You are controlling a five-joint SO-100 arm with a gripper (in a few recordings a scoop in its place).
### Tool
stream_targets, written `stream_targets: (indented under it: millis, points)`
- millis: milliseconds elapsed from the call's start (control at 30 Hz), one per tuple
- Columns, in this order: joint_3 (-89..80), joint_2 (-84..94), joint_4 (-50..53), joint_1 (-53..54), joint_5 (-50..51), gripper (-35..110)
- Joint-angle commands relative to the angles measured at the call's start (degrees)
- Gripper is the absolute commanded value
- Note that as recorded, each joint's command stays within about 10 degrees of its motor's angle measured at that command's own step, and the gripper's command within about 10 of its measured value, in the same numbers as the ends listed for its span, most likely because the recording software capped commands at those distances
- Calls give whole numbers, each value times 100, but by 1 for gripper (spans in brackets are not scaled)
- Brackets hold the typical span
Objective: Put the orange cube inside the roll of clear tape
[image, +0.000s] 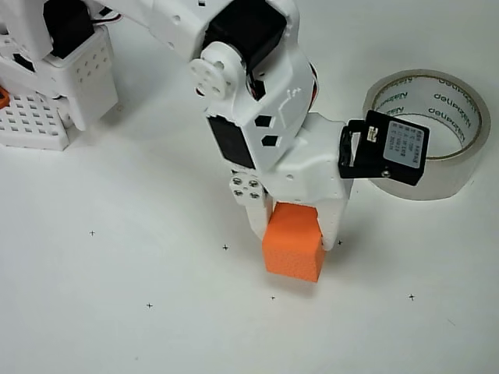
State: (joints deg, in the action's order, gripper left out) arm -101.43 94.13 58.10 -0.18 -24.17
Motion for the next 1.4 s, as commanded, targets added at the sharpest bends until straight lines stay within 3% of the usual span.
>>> stream_targets:
  millis: [0, 233, 1367]
  points:
    - [703, 756, 360, -316, 9, 14]
    - [1257, 765, 835, -835, 211, 14]
    - [2619, -35, 914, -2777, 923, 14]
